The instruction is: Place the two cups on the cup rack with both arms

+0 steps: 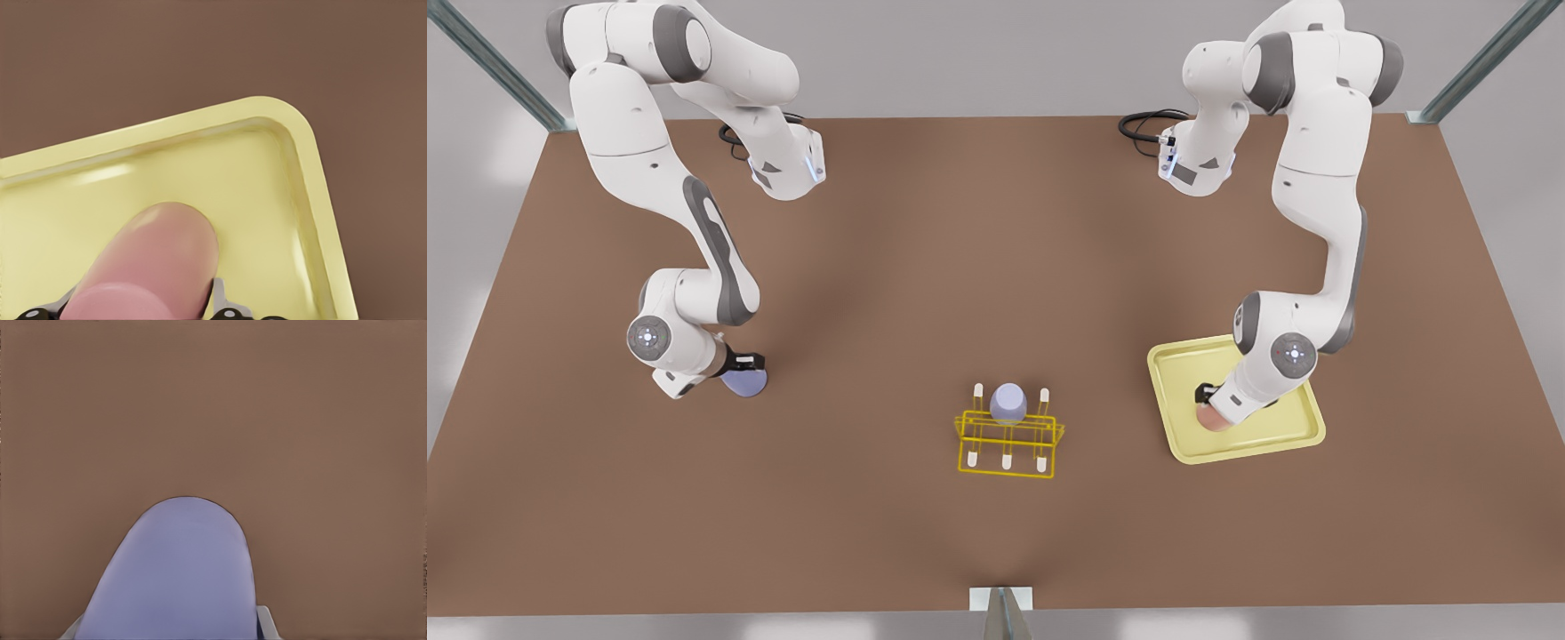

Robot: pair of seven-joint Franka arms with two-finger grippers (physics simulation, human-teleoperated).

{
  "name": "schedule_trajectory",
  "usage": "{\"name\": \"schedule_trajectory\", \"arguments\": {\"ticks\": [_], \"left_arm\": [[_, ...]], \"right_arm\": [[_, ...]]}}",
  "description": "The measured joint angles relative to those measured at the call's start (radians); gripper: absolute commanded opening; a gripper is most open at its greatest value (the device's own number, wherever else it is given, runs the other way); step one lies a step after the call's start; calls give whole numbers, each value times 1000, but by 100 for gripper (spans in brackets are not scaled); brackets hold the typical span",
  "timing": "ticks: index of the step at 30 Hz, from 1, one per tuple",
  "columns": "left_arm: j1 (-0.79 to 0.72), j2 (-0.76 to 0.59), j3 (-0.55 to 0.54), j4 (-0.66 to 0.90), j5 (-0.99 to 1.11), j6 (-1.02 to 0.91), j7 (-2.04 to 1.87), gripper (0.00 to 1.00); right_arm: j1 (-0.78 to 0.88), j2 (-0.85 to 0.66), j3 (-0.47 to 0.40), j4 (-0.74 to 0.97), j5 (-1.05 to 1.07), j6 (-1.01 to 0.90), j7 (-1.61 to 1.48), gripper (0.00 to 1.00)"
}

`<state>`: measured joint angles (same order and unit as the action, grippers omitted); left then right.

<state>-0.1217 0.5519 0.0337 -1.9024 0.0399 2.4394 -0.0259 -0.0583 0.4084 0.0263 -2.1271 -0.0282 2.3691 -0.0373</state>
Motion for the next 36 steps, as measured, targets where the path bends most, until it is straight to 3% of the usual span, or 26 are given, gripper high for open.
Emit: {"name": "schedule_trajectory", "arguments": {"ticks": [10, 13, 16, 20, 32, 36], "left_arm": [[0, 16, 0, 11, 0, 8, 0, 90], [1, 16, -4, 12, 2, 9, -2, 82], [2, 15, -6, 12, 3, 10, -5, 82], [5, 10, -6, 12, 4, 10, -8, 82], [6, -27, -8, 17, -50, -21, -13, 82], [0, -21, -32, 153, -78, -90, -13, 82]], "right_arm": [[7, 1, 44, 110, 10, -47, -13, 78], [10, 6, 86, 167, 43, -64, -23, 78], [13, 19, 135, 222, 98, -75, -31, 78], [37, 74, 182, 343, 164, -87, -39, 78], [195, 299, 187, 733, 429, -112, -52, 78], [206, 334, 205, 806, 473, -112, -54, 78]]}}
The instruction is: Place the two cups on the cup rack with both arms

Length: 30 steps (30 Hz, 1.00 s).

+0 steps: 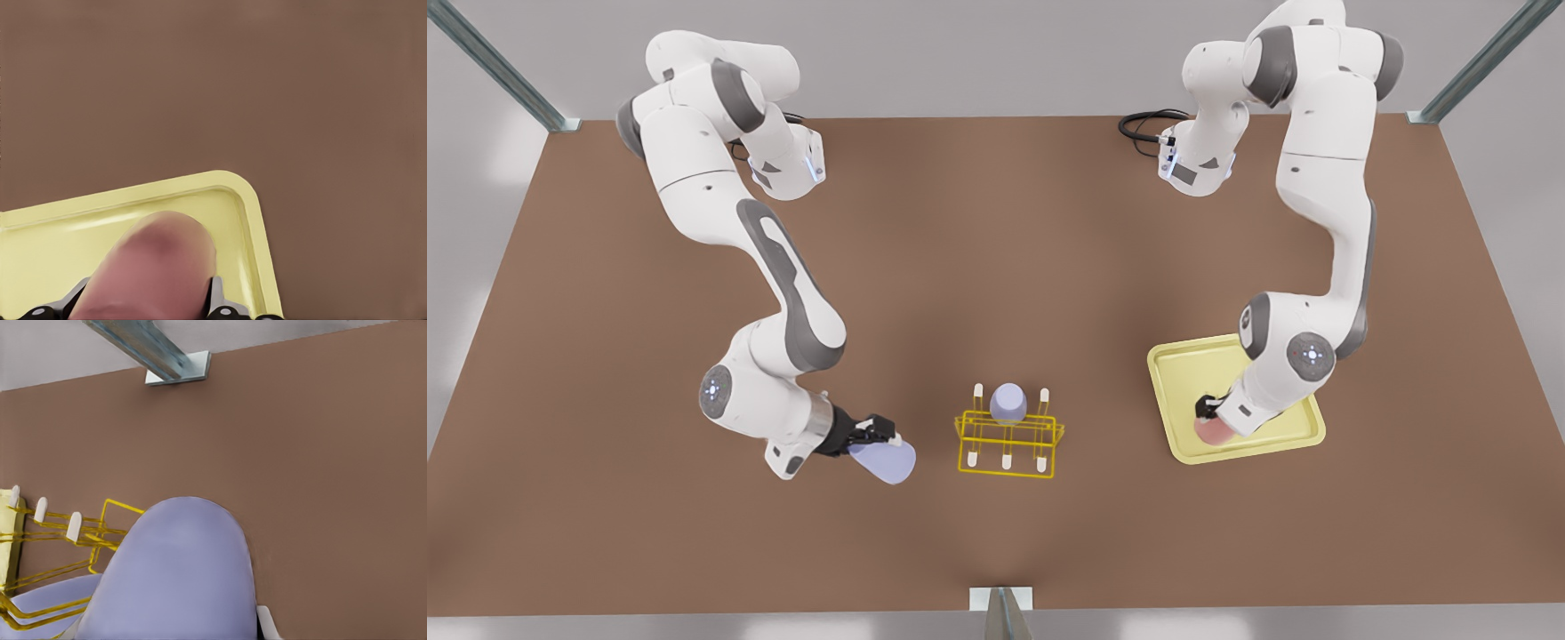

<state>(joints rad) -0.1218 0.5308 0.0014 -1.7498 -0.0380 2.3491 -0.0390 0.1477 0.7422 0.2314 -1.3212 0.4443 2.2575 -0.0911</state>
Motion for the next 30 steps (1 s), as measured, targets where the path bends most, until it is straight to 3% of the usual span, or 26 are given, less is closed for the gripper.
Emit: {"name": "schedule_trajectory", "arguments": {"ticks": [8, 13, 26, 28, 30], "left_arm": [[-13, 108, -205, 358, -51, -101, -84, 82], [-96, 283, -233, 641, -51, -113, -193, 82], [-211, 353, -234, 682, -49, -98, -406, 83], [-212, 361, -234, 682, -39, -96, -428, 99], [-213, 365, -234, 681, -30, -95, -448, 100]], "right_arm": [[38, 72, 34, 97, 39, 20, -1, 78], [40, 96, 64, 112, 49, 46, -1, 78], [77, 135, 90, 129, 63, 103, -3, 78], [86, 140, 90, 133, 63, 107, -3, 78], [94, 146, 90, 139, 63, 112, -3, 78]]}}
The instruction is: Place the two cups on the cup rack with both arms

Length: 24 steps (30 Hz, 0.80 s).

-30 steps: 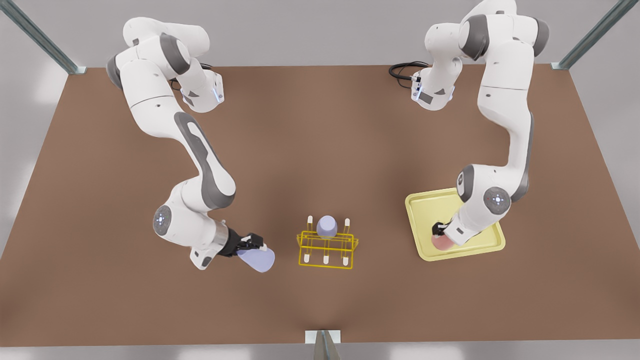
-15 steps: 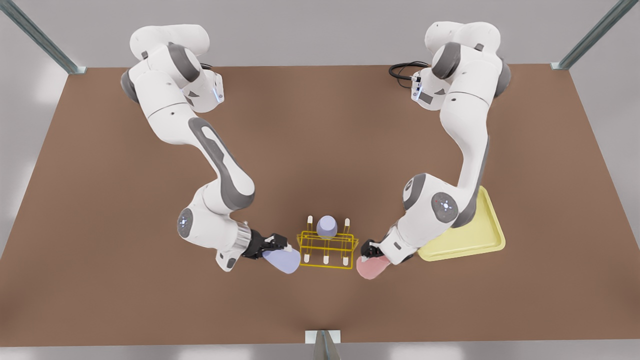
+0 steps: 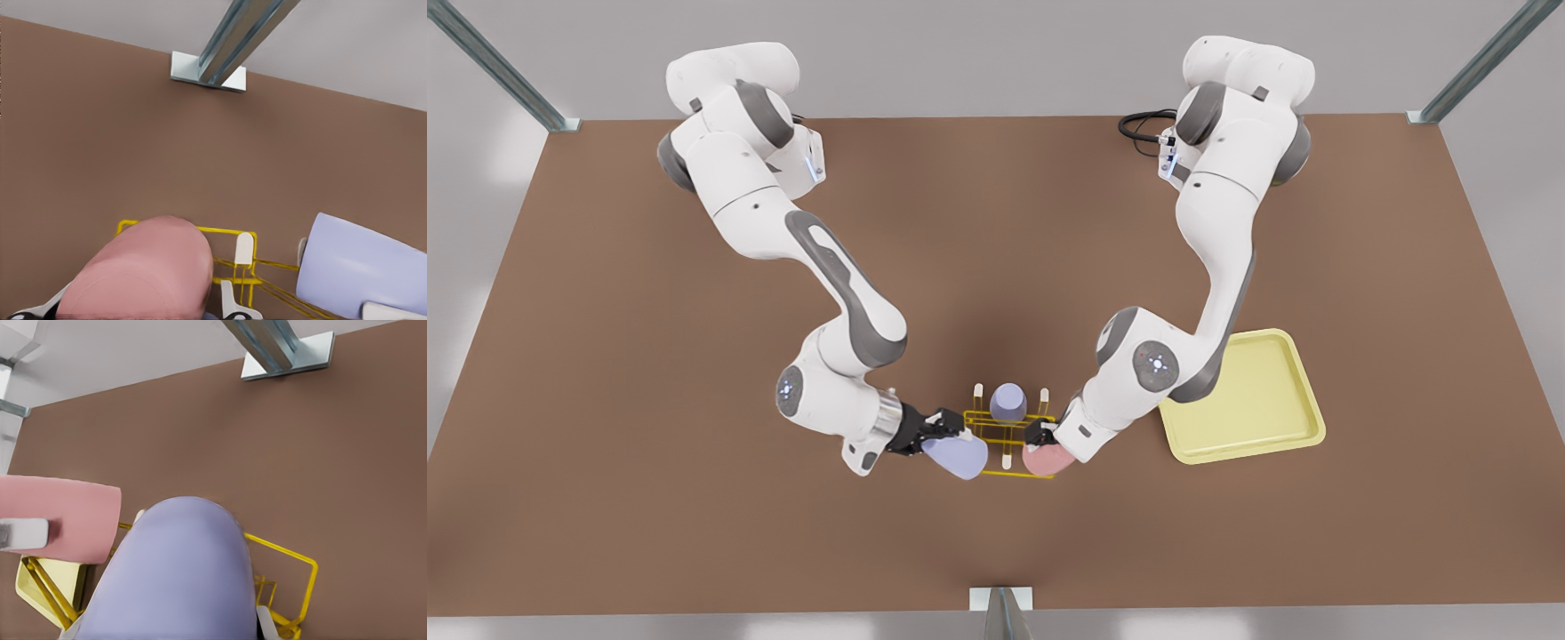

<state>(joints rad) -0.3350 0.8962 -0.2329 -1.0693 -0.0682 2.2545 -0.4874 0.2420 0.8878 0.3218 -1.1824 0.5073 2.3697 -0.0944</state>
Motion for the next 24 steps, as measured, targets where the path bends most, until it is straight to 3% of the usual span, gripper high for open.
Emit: {"name": "schedule_trajectory", "arguments": {"ticks": [3, 4, 8, 12, 13, 15, 17, 20, 24], "left_arm": [[-3, -1, 0, 0, 7, 1, -27, 100], [-4, -6, 0, 0, 9, 0, -36, 100], [76, -109, 24, 33, 12, -94, -64, 100], [212, -240, 33, 87, 100, -348, -54, 100], [228, -288, 34, 66, 124, -417, -40, 100], [240, -525, 43, -233, 153, -500, -6, 100], [223, -612, 43, -326, 165, -605, 25, 100], [226, -638, 41, -348, 151, -732, 54, 100], [228, -648, 35, -346, 81, -857, 86, 100]], "right_arm": [[5, 8, 0, 8, -2, 5, 1, 87], [7, 12, 0, 9, -4, 6, 2, 100], [19, 22, 0, 16, -8, 10, 7, 100], [27, 29, -1, 46, -9, 11, 12, 100], [28, 29, -1, 53, -9, 10, 14, 100], [27, 24, -4, 71, -10, -1, 20, 100], [9, -31, -40, 76, -23, -48, 26, 100], [-60, -138, -144, 72, -229, -230, 31, 100], [-230, -206, -167, 72, -615, -549, 22, 100]]}}
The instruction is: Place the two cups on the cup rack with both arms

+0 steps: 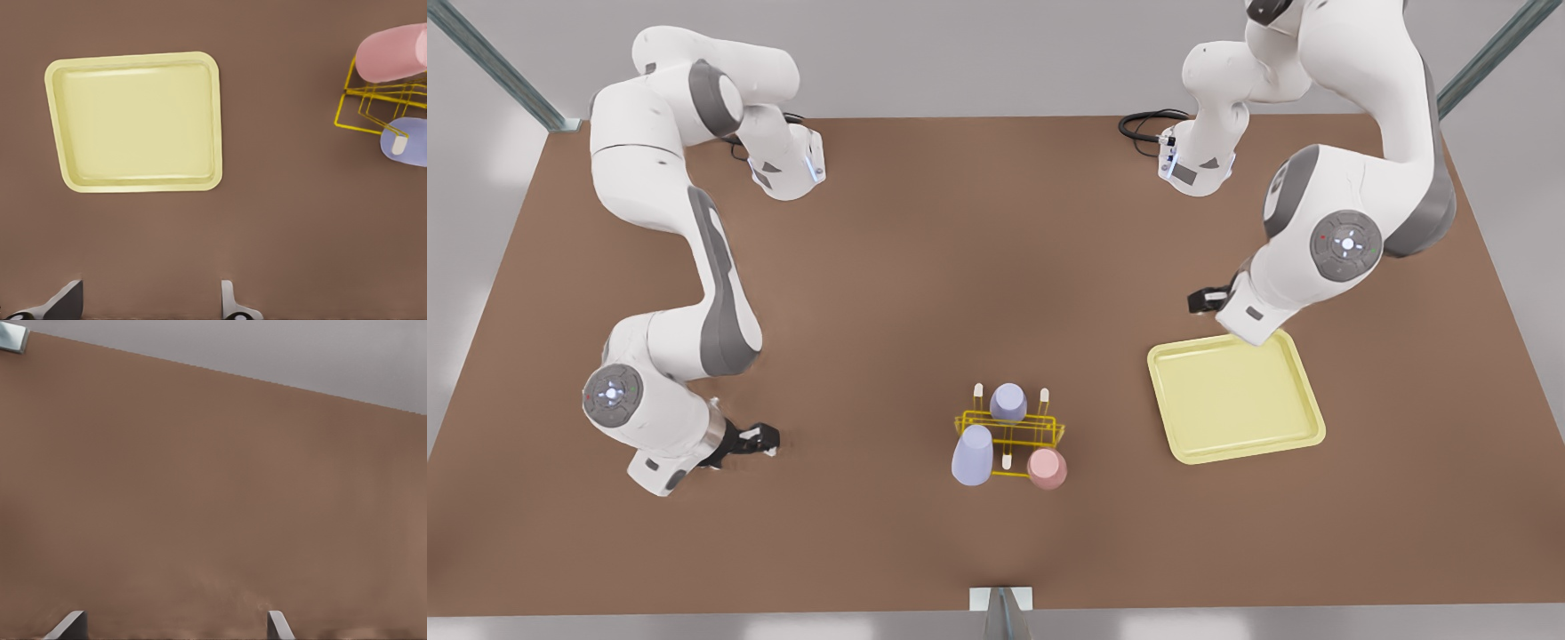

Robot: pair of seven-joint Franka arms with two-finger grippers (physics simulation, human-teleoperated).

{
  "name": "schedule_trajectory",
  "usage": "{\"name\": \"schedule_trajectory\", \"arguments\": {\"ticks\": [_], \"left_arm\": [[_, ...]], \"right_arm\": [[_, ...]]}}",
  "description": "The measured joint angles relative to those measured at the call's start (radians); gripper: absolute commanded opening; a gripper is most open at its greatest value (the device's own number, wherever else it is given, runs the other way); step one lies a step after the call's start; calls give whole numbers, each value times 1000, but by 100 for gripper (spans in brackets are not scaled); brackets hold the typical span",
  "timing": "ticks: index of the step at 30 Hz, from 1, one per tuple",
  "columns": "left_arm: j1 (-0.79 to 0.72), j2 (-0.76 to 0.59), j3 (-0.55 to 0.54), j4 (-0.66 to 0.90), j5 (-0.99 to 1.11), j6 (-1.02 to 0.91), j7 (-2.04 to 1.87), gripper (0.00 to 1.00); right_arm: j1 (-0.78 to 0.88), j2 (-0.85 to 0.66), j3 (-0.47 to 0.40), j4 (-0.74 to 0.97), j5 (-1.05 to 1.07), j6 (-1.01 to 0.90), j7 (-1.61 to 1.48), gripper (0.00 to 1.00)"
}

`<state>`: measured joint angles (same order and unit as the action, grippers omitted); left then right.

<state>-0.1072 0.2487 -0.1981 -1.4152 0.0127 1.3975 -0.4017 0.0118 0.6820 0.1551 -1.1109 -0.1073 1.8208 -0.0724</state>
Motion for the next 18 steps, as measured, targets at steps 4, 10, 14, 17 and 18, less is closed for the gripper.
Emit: {"name": "schedule_trajectory", "arguments": {"ticks": [4, 10, 14, 17, 18], "left_arm": [[14, 3, 4, 18, -27, -62, 26, 100], [31, 26, 5, 17, -37, -73, 56, 100], [30, 28, 5, 16, -39, -75, 71, 100], [29, 29, 5, 16, -39, -76, 80, 100], [28, 29, 5, 16, -39, -77, 82, 100]], "right_arm": [[-31, -277, -134, -113, -6, -176, -31, 100], [-2, -556, -211, -429, 33, -281, -58, 100], [0, -549, -214, -454, 37, -310, -71, 100], [0, -550, -215, -456, 38, -322, -79, 100], [-1, -551, -215, -456, 39, -325, -81, 100]]}}
